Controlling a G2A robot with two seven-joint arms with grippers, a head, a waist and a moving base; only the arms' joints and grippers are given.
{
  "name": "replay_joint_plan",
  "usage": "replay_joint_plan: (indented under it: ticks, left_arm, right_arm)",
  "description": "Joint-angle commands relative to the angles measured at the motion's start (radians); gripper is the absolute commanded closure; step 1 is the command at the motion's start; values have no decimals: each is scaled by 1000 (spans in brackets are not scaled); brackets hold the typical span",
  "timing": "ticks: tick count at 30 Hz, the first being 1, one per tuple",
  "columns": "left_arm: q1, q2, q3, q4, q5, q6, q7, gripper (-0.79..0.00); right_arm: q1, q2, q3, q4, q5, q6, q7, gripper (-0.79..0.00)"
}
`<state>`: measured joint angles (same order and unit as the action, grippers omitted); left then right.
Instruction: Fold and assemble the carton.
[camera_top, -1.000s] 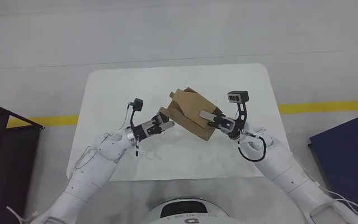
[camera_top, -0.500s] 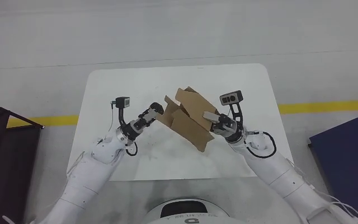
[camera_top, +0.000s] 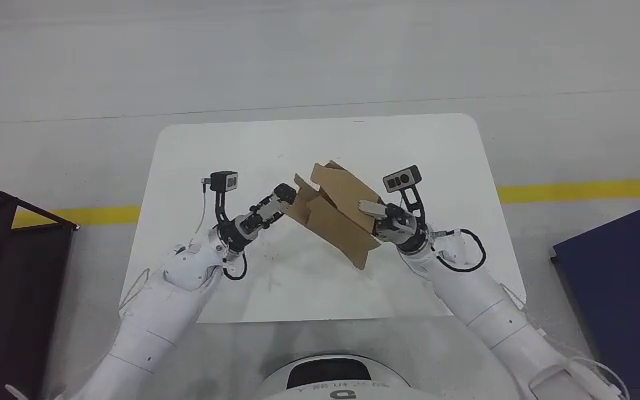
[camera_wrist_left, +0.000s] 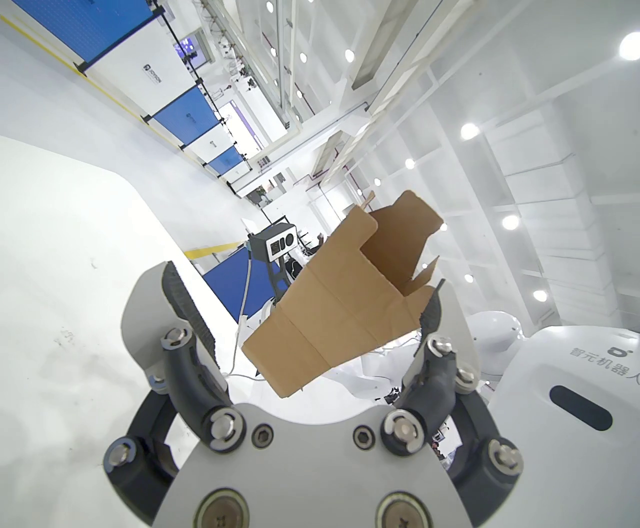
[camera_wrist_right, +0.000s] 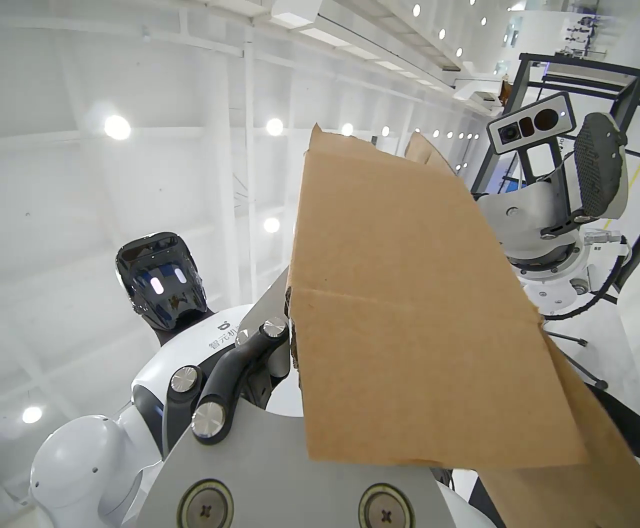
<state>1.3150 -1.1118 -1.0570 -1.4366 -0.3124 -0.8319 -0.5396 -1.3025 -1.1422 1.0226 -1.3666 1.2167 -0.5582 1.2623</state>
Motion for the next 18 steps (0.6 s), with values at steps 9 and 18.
replay_joint_plan:
  ticks: [9, 18]
  left_arm:
    - [-22, -11, 16, 14, 75, 37, 21, -785]
    - [-51, -28, 55, 48, 138, 46, 43, -785]
  right_arm:
    - [6, -68, -4, 97, 50, 69, 69, 0]
    - [6, -121, 17, 126, 17, 114, 114, 0]
